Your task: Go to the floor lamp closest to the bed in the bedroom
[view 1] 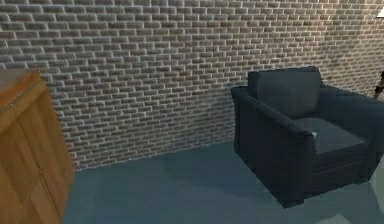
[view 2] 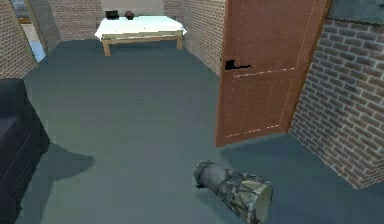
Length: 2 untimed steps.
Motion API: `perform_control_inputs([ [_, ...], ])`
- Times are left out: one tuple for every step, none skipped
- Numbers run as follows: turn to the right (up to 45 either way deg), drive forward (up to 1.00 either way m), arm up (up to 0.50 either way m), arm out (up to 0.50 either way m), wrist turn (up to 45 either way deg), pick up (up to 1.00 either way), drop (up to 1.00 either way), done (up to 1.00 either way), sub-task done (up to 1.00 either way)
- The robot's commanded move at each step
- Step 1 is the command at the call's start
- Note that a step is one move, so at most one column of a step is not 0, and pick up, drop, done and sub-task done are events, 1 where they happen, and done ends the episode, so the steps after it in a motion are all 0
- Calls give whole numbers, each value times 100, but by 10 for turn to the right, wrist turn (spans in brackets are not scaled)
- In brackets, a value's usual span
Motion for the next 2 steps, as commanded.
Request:
perform_control_inputs([
  [450, 0, 0, 0, 0, 0, 0, 0, 0],
  [120, 0, 0, 0, 0, 0, 0, 0, 0],
])
